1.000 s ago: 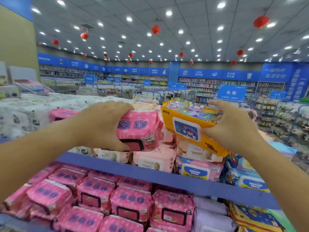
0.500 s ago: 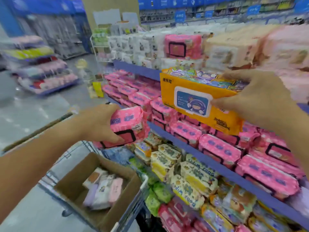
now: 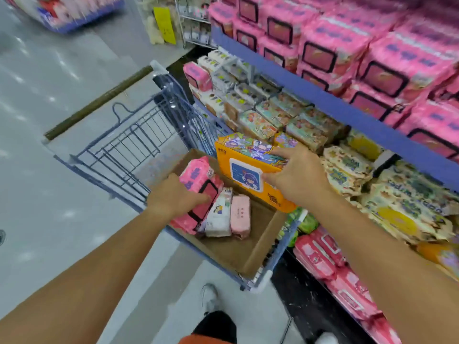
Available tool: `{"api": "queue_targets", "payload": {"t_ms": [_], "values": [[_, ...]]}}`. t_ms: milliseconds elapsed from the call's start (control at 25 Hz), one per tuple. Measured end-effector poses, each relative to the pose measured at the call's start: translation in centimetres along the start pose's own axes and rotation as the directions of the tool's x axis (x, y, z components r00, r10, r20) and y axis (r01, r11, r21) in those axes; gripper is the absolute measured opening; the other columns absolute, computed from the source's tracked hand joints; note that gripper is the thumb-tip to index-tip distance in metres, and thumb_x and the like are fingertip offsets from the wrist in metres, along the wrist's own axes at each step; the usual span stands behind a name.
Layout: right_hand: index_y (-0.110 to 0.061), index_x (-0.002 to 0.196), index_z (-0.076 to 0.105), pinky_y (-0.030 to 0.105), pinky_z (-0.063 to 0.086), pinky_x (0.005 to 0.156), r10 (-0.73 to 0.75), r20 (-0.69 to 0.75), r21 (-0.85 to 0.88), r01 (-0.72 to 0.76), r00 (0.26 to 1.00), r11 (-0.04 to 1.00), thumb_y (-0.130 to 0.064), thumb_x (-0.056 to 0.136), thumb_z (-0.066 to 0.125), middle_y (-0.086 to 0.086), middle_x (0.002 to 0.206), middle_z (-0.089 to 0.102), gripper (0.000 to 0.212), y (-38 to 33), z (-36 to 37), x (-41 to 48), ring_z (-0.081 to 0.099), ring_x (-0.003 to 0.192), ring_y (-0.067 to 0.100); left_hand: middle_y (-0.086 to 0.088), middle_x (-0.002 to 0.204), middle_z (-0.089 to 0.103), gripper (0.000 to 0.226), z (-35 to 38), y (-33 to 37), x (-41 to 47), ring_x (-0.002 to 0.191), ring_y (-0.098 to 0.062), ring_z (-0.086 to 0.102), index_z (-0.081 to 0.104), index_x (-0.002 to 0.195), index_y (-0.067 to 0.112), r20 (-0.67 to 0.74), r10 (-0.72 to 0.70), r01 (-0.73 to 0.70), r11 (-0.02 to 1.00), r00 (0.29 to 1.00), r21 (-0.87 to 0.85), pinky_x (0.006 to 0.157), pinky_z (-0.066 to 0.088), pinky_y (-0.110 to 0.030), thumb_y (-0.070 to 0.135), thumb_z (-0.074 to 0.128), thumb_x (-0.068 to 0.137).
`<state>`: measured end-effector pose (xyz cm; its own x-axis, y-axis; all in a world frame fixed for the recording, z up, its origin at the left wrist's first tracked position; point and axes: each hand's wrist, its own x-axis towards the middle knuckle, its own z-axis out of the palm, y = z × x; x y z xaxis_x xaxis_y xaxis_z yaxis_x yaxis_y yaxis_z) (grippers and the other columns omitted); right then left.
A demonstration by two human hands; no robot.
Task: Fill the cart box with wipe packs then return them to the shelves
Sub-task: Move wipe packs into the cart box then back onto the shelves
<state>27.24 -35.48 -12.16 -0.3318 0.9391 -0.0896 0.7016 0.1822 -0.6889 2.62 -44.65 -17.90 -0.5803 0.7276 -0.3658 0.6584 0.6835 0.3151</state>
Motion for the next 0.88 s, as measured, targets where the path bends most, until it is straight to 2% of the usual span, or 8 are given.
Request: {"api": "queue_targets", "payload": {"t_ms": [120,240,400,480,520,640,760,880], "values": [[-0.019,0.135,0.063,0.038,0.054,0.077,0.158,0.035,0.011,-0.159,0.987,0.987,-0.03,0.08,0.082,0.016,0.113,0.069,0.06,1.5,8.4,2.2,0.066,0.094,0.03,-0.007,0.088,0.072,0.091,2.2,-3.7,5.7,0.083,-0.031,0.072,0.07,0.095,0.012,0.091,-0.089,0.093,0.995,0.992,-0.04,0.061,0.052,-0.034,0.081,0.069,0.035],[-0.023,0.14,0.058,0.041,0.048,0.096,0.317,0.099,-0.032,-0.315,0.943,0.949,-0.036,0.082,0.079,0.016,0.129,0.057,0.062,3.8,15.1,3.1,0.057,0.117,0.035,-0.01,0.103,0.071,0.094,4.1,-6.0,9.2,0.094,-0.032,0.069,0.067,0.11,0.006,0.179,-0.139,0.152,0.986,0.974,-0.063,0.066,0.048,-0.032,0.073,0.076,0.044],[-0.024,0.138,0.059,0.039,0.051,0.095,0.477,0.134,0.022,-0.483,0.869,0.875,-0.036,0.082,0.077,0.017,0.124,0.057,0.06,6.3,21.4,3.4,0.058,0.112,0.035,-0.014,0.112,0.072,0.095,6.9,-8.5,12.7,0.098,-0.031,0.069,0.066,0.117,0.002,0.244,-0.206,0.228,0.972,0.948,-0.064,0.074,0.051,-0.031,0.067,0.082,0.05],[-0.024,0.139,0.058,0.042,0.05,0.098,0.513,0.128,0.073,-0.524,0.849,0.849,-0.033,0.083,0.075,0.016,0.123,0.054,0.059,7.8,24.0,3.8,0.056,0.115,0.036,-0.014,0.114,0.071,0.1,9.0,-9.3,14.9,0.097,-0.031,0.068,0.066,0.118,0.001,0.263,-0.217,0.241,0.969,0.94,-0.062,0.074,0.051,-0.032,0.071,0.081,0.048],[-0.024,0.14,0.057,0.043,0.05,0.099,0.525,0.122,0.096,-0.537,0.842,0.838,-0.032,0.084,0.074,0.015,0.123,0.053,0.059,8.5,25.2,4.1,0.054,0.116,0.035,-0.013,0.112,0.071,0.095,9.9,-9.5,16.0,0.094,-0.03,0.067,0.066,0.113,0.0,0.281,-0.221,0.249,0.966,0.934,-0.069,0.074,0.05,-0.032,0.069,0.081,0.05],[-0.024,0.139,0.058,0.037,0.05,0.096,0.58,0.088,0.159,-0.586,0.81,0.794,-0.032,0.083,0.075,0.011,0.12,0.055,0.058,11.3,28.7,5.7,0.056,0.112,0.028,-0.011,0.095,0.068,0.056,12.7,-10.2,20.8,0.074,-0.021,0.06,0.062,0.085,0.005,0.378,-0.236,0.291,0.952,0.895,-0.094,0.072,0.047,-0.034,0.054,0.083,0.068],[-0.023,0.135,0.06,0.026,0.044,0.094,0.65,0.053,0.3,-0.633,0.758,0.714,-0.028,0.084,0.077,0.004,0.12,0.058,0.054,13.2,32.0,6.7,0.056,0.104,0.014,-0.011,0.095,0.072,0.07,14.5,-11.2,24.8,0.083,-0.026,0.069,0.065,0.093,0.002,0.475,-0.196,0.291,0.947,0.858,-0.133,0.071,0.055,-0.037,0.058,0.086,0.055],[-0.027,0.135,0.057,0.037,0.051,0.099,0.709,0.079,0.433,-0.665,0.7,0.608,-0.028,0.088,0.075,-0.002,0.12,0.063,0.05,14.1,35.4,6.6,0.063,0.109,0.016,-0.011,0.093,0.077,0.078,16.7,-12.9,28.7,0.084,-0.03,0.074,0.071,0.098,0.004,0.429,-0.131,0.217,0.963,0.894,-0.158,0.07,0.059,-0.04,0.062,0.08,0.047]]}}
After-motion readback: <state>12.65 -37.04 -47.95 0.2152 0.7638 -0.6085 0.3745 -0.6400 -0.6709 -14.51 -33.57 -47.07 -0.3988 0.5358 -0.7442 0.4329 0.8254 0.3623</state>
